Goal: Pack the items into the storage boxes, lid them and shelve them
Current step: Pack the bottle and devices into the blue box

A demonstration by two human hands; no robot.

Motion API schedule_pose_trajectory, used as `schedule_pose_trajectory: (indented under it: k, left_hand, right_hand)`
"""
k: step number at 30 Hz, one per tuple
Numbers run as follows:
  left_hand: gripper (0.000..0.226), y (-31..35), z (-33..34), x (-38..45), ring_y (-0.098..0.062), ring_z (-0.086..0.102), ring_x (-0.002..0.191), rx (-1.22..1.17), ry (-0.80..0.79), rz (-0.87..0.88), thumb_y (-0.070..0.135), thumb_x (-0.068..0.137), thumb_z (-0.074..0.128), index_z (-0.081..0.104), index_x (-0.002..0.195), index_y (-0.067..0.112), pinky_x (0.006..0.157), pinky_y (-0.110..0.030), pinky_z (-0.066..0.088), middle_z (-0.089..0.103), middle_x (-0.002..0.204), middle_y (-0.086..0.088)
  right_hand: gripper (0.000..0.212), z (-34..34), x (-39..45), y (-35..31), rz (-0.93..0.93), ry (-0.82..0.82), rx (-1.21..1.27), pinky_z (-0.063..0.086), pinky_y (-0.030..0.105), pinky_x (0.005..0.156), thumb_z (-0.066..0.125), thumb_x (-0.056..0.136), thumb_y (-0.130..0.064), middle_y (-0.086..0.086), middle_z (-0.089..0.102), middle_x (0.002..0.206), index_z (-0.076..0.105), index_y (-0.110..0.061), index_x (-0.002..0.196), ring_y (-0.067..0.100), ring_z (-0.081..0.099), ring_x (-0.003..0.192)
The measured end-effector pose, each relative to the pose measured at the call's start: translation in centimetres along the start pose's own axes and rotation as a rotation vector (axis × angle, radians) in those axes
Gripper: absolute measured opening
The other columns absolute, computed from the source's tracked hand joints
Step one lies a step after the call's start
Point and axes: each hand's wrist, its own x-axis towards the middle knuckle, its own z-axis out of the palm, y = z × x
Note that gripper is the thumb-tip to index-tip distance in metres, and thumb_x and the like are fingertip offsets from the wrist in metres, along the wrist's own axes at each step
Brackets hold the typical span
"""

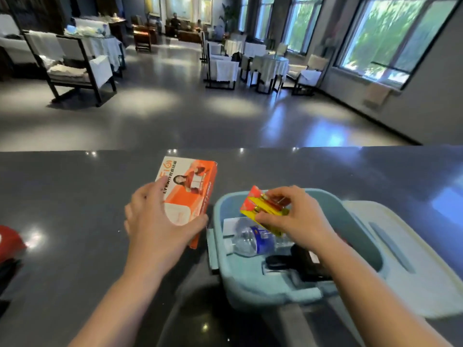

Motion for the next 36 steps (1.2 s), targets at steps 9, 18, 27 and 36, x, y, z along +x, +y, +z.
schedule_pose_trajectory:
  k: [9, 18, 27, 36]
  left_hand:
    - [0.094, 3.5, 5.1, -3.3, -0.016, 0.027, 0.124, 0.008, -0.036, 0.113, 0.057, 0.052, 0.075, 0.037, 0.135, 0.031, 0.103, -0.035, 0.023, 0.032, 0.136, 0.007]
    - [0.099, 3.2, 5.0, -4.3, -0.017, 0.028, 0.124, 0.037, -0.012, 0.079, 0.070, 0.044, 0.057, 0.036, 0.134, 0.034, 0.103, -0.034, 0.024, 0.033, 0.135, 0.010]
    - [0.096, 4.1, 5.1, -4.1, -0.007, 0.027, 0.125, -0.121, -0.033, 0.136, 0.060, 0.046, 0.072, 0.035, 0.132, 0.040, 0.107, -0.039, 0.032, 0.030, 0.129, 0.021]
    - [0.107, 5.1, 7.2, -4.3, 0.004, 0.032, 0.122, -0.211, -0.199, 0.226, 0.052, 0.046, 0.085, 0.031, 0.138, 0.039, 0.094, -0.017, 0.033, 0.030, 0.129, 0.024]
  right_hand:
    - [0.054, -0.1, -3.2, 4.7, -0.256, -0.600, -0.268, 0.048, 0.028, 0.091, 0.077, 0.068, -0.053, -0.010, 0.063, 0.111, 0.065, -0.029, 0.115, 0.007, 0.058, 0.098]
    - [0.043, 4.3, -1.8, 2.7, -0.350, -0.683, -0.543, 0.046, 0.032, 0.073, 0.072, 0.074, -0.049, 0.000, 0.065, 0.102, 0.061, -0.020, 0.104, 0.022, 0.060, 0.092]
    - [0.021, 2.3, -0.7, 2.5, -0.143, -0.525, 0.031, 0.051, 0.038, 0.085, 0.055, 0.092, -0.025, 0.008, 0.069, 0.104, 0.066, -0.016, 0.108, 0.018, 0.063, 0.093]
    - [0.024, -0.8, -2.4, 3.5, 0.023, -0.197, 0.937, 0.054, 0.027, 0.075, 0.053, 0.094, -0.012, 0.005, 0.073, 0.106, 0.058, -0.009, 0.117, 0.019, 0.070, 0.095]
